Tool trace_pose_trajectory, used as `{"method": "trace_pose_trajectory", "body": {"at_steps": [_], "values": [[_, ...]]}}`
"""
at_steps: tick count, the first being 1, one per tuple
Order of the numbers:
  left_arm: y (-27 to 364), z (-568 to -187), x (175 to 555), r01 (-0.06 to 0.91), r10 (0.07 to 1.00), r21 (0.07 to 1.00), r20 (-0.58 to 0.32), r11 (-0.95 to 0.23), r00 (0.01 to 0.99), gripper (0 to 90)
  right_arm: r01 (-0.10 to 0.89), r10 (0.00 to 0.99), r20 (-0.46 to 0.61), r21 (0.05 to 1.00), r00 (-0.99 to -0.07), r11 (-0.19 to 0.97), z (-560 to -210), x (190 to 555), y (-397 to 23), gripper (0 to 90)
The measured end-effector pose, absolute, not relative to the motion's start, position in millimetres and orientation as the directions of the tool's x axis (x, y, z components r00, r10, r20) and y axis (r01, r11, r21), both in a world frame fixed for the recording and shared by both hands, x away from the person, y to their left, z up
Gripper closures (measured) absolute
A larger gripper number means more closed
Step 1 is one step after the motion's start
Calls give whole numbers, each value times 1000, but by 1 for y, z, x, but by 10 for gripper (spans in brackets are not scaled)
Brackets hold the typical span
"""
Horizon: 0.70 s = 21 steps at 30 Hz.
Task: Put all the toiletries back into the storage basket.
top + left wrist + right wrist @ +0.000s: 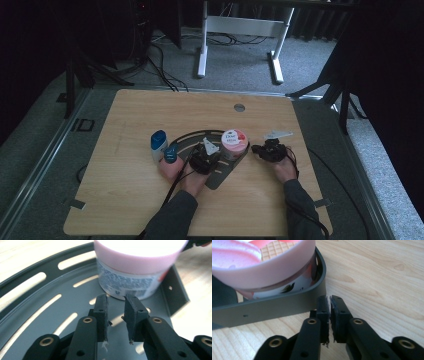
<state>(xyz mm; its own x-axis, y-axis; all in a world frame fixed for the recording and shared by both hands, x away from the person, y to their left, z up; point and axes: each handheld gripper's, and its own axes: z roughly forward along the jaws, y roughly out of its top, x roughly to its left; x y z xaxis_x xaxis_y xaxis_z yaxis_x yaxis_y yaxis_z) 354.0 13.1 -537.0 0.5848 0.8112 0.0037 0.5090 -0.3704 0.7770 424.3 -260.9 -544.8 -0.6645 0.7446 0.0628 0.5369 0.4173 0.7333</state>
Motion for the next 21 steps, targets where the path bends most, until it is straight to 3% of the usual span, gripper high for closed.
{"method": "trace_pose_trajectory", "body": {"at_steps": [15, 21], "values": [[29, -528, 332, 486, 723, 766, -41, -421, 690, 605, 531, 765, -5, 718, -644, 451, -553, 396, -266, 597], [34, -522, 327, 475, 690, 765, -57, -434, 722, 599, 529, 774, -25, 716, -633, 455, -553, 390, -267, 557]]}}
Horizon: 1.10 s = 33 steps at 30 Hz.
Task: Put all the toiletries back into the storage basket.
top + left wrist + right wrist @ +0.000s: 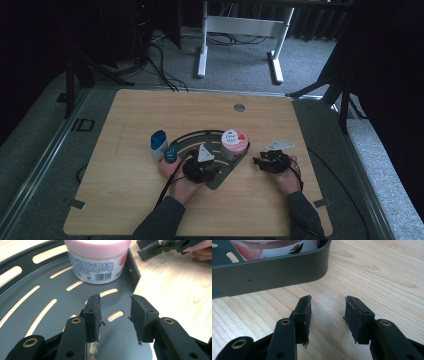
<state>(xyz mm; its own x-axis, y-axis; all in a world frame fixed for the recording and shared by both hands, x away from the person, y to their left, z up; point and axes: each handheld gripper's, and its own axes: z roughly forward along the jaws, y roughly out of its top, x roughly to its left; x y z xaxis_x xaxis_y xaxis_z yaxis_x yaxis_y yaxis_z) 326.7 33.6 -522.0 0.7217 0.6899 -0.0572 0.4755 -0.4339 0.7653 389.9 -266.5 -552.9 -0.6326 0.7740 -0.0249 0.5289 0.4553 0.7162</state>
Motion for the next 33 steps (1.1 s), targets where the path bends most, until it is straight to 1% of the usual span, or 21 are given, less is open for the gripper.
{"method": "trace_pose_trajectory", "body": {"at_steps": [6, 13, 15, 25, 33], "values": [[38, -517, 323, 466, 659, 767, -76, -441, 748, 601, 529, 782, -16, 727, -624, 437, -555, 386, -268, 541], [43, -505, 316, 426, 609, 771, -62, -474, 790, 602, 528, 784, -10, 733, -620, 428, -556, 383, -269, 514], [45, -502, 314, 412, 609, 774, -43, -481, 792, 634, 529, 786, -6, 737, -618, 422, -557, 382, -268, 502], [61, -489, 310, 434, 585, 760, -88, -484, 806, 658, 520, 785, -2, 749, -619, 411, -559, 380, -268, 472], [73, -479, 306, 430, 573, 754, -87, -497, 815, 668, 518, 781, 1, 749, -624, 413, -559, 380, -267, 451]]}}
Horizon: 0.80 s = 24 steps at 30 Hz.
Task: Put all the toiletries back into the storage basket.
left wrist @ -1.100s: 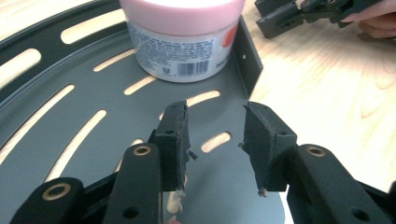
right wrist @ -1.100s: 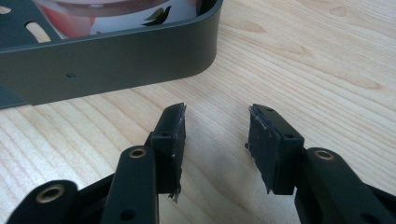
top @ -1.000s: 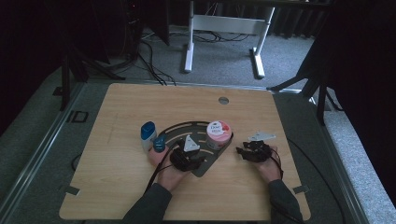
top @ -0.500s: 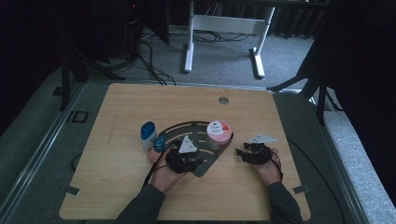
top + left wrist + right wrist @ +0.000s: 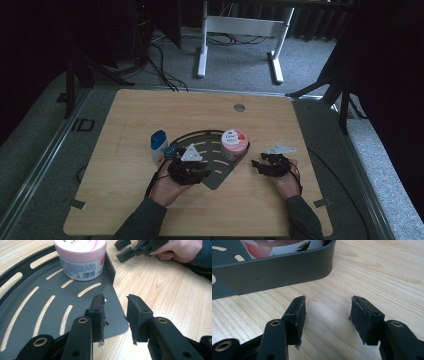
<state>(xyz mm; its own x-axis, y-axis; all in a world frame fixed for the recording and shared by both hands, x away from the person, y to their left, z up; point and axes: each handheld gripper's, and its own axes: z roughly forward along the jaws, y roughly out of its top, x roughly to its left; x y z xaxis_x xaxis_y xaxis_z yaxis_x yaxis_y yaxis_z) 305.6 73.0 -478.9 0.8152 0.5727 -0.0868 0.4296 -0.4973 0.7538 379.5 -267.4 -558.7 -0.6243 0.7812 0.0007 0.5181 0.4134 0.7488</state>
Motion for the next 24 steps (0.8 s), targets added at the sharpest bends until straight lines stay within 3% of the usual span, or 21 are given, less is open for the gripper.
{"method": "trace_pose_trajectory", "body": {"at_steps": [24], "values": [[95, -463, 296, 477, 601, 694, -81, -538, 795, 657, 526, 778, 22, 749, -628, 404, -559, 380, -268, 412]]}}
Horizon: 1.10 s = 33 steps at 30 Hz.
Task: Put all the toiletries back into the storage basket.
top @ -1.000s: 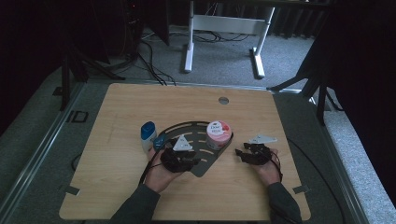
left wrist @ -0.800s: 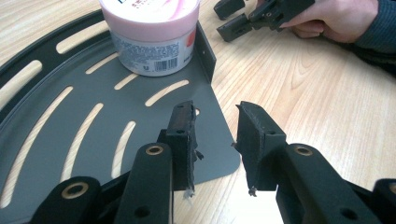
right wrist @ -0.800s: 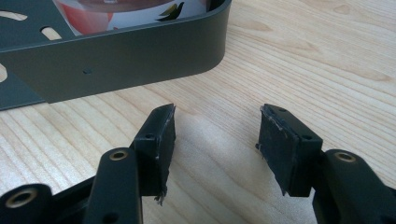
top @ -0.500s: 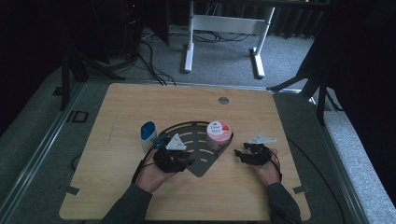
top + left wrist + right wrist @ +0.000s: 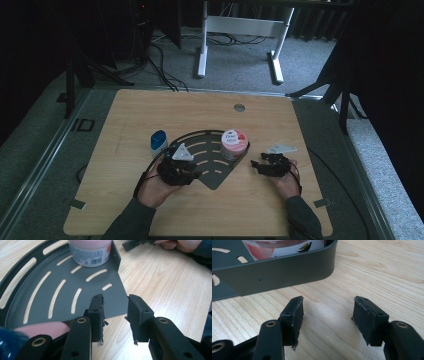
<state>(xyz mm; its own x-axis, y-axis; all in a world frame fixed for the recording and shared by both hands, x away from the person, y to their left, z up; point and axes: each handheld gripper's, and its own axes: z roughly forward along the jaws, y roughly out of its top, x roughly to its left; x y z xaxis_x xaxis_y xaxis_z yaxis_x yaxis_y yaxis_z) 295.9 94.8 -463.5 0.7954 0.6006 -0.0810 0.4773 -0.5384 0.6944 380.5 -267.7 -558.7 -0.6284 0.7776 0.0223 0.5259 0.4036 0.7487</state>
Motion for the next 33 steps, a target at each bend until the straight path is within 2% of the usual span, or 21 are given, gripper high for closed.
{"method": "trace_pose_trajectory", "body": {"at_steps": [18, 33], "values": [[121, -460, 289, 494, 631, 680, -60, -541, 774, 657, 530, 778, 33, 750, -628, 396, -559, 381, -269, 412], [146, -457, 285, 549, 675, 661, -87, -511, 733, 628, 529, 777, 33, 750, -629, 397, -559, 381, -269, 409]]}}
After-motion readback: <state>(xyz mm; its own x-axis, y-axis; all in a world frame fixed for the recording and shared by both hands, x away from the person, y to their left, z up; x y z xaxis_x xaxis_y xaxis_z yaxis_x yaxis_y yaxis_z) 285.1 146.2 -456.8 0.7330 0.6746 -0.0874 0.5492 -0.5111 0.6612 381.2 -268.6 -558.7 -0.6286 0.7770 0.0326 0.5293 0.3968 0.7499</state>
